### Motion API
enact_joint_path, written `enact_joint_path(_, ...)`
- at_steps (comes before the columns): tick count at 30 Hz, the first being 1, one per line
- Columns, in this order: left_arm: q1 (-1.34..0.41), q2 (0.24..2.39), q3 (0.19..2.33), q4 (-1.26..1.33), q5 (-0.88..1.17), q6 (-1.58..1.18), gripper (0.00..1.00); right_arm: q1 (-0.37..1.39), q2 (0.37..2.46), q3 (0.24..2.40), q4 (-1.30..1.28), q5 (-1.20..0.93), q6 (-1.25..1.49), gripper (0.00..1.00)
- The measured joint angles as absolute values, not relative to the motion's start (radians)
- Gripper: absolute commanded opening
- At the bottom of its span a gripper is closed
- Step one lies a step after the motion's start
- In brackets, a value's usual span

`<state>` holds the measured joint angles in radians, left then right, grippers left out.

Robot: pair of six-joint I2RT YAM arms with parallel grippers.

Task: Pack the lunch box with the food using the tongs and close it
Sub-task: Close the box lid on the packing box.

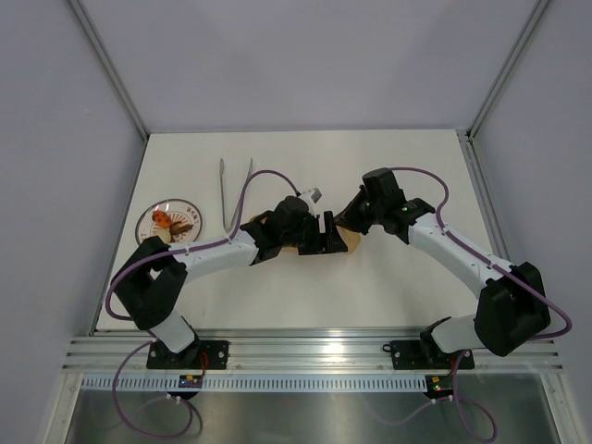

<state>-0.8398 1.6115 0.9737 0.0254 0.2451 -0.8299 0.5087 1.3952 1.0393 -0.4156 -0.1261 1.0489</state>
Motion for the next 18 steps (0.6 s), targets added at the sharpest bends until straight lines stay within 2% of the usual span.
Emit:
enact_joint_path(2, -0.840, 1.615, 0.974, 0.024, 0.241, -0.832, 0.75, 0.509, 1.396, 1.039, -0.414, -0.126, 1.050, 0.00)
enact_joint_path(4, -0.840, 1.620, 0.974, 0.024, 0.235, -0.837, 0.68, 0.509, 1.396, 1.039, -0.413, -0.126, 1.052, 0.00)
enact_joint_path(5, -0.840, 1.622, 0.974, 0.023, 0.232, -0.841, 0.61, 0.509, 1.396, 1.039, -0.413, -0.126, 1.052, 0.00)
enact_joint_path(7, -0.840, 1.625, 0.975, 0.023, 0.224, -0.846, 0.56, 0.509, 1.396, 1.039, -0.411, -0.126, 1.053, 0.00)
enact_joint_path(8, -0.840, 1.626, 0.975, 0.019, 0.218, -0.846, 0.47, 0.509, 1.396, 1.039, -0.411, -0.126, 1.054, 0.00)
enact_joint_path(9, -0.840, 1.626, 0.976, 0.017, 0.215, -0.850, 0.44, 0.509, 1.396, 1.039, -0.411, -0.126, 1.055, 0.00)
enact_joint_path(14, -0.840, 1.626, 0.977, -0.002, 0.184, -0.847, 0.41, 0.509, 1.398, 1.036, -0.406, -0.127, 1.058, 0.00)
enact_joint_path(18, -0.840, 1.626, 0.977, -0.011, 0.170, -0.848, 0.26, 0.509, 1.404, 1.032, -0.400, -0.128, 1.063, 0.00)
